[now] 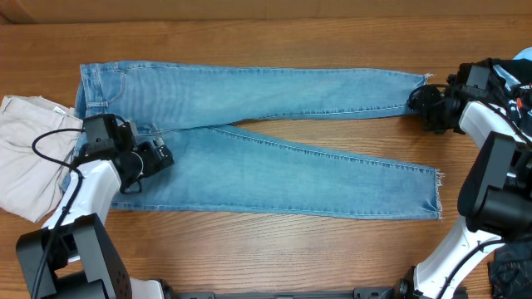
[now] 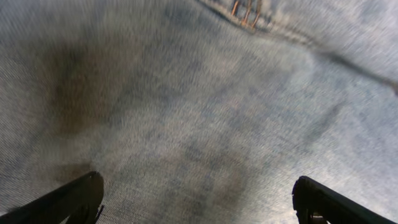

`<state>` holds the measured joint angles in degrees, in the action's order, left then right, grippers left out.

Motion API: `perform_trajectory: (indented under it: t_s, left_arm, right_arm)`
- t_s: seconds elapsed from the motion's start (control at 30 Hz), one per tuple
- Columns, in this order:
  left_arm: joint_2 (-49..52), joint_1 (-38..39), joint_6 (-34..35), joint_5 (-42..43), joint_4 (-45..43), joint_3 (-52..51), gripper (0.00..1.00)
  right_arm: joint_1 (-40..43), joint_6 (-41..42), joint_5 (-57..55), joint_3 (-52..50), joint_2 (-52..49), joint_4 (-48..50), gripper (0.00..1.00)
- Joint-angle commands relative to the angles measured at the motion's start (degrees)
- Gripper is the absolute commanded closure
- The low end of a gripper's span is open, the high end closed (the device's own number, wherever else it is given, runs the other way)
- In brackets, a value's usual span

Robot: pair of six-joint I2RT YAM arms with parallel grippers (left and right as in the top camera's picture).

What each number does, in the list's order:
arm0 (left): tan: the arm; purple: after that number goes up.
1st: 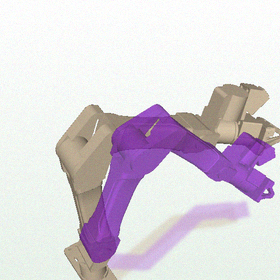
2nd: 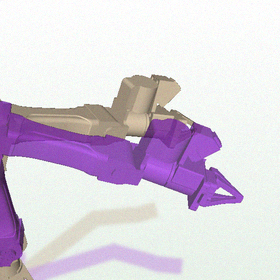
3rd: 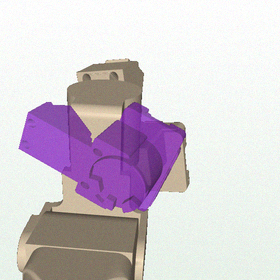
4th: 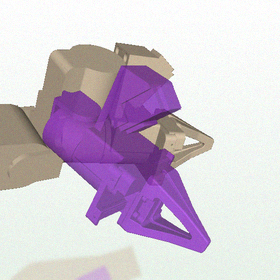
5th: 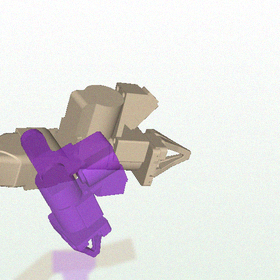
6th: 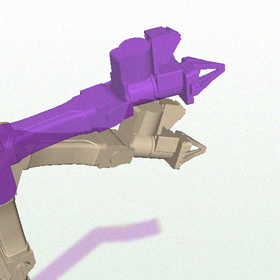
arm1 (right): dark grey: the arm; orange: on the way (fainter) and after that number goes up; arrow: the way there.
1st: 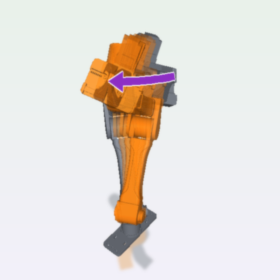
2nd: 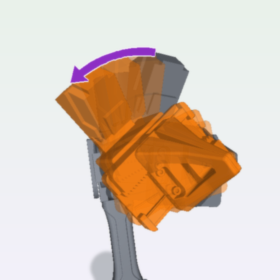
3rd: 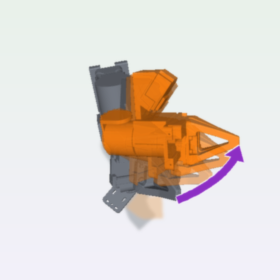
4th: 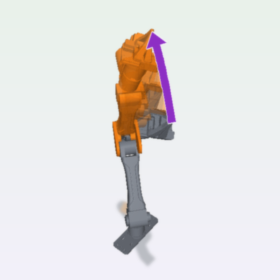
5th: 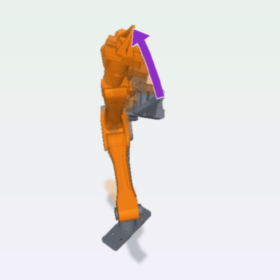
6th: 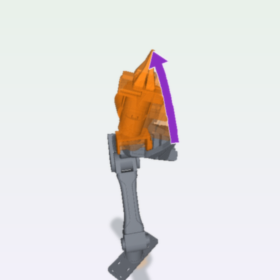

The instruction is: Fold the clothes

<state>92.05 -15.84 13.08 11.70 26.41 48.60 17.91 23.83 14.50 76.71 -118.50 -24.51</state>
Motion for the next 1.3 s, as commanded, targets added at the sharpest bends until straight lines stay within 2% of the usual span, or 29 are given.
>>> perform_trajectory:
  t_s: [0.0,0.1,0.17,0.2,0.33,0.67,0.73,0.77,0.8,0.97,1.13,1.27]
  left_arm:
    - [0.52,0.13,-1.36,-1.51,-0.55,-1.51,0.0]
    - [0.55,0.13,-1.33,-2.54,-0.59,-1.86,0.0]
    - [0.55,0.13,-1.36,-2.8,-0.52,-1.99,0.0]
    - [0.55,0.13,-1.33,-2.93,-0.44,-2.08,0.0]
    - [0.55,0.13,-1.36,-3.17,-0.04,-2.54,0.01]
    - [0.55,0.13,-1.36,-3.37,-0.11,-3.45,0.02]
    - [0.55,0.13,-1.36,-3.34,-0.13,-3.45,0.02]
    - [0.55,0.13,-1.36,-3.34,-0.13,-3.45,0.01]
    - [0.55,0.13,-1.36,-3.34,-0.13,-3.45,0.01]
    - [0.37,0.07,-2.05,-3.3,0.85,-2.78,0.0]
    - [-1.2,0.0,-2.54,-3.34,9.4,1.95,0.0]
    - [-2.84,-0.15,2.08,-5.07,20.72,6.6,0.0]
  right_arm:
    - [0.04,3.04,0.59,-0.28,-1.4,0.39,0.64]
    - [0.07,3.23,0.57,-0.28,-1.4,0.33,0.85]
    - [0.22,3.26,-0.61,-0.17,-1.38,-0.59,0.94]
    - [0.57,3.3,-1.99,0.07,-1.33,-1.73,0.96]
    - [3.21,4.74,-7.08,2.93,-0.44,-7.5,0.96]
    - [4.22,4.66,-7.63,11.28,2.78,-11.43,0.95]
    - [3.89,3.82,-7.61,11.28,2.78,-12.35,0.85]
    - [3.78,3.08,-7.61,11.28,2.78,-13.57,0.74]
    - [3.8,2.69,-7.76,11.3,2.82,-15.28,0.7]
    - [5.31,2.82,-11.45,11.41,6.75,-24.83,0.67]
    - [7.69,2.78,-14.08,11.41,16.02,-31.74,0.66]
    - [8.87,2.8,-14.05,11.41,22.77,-39.65,0.65]
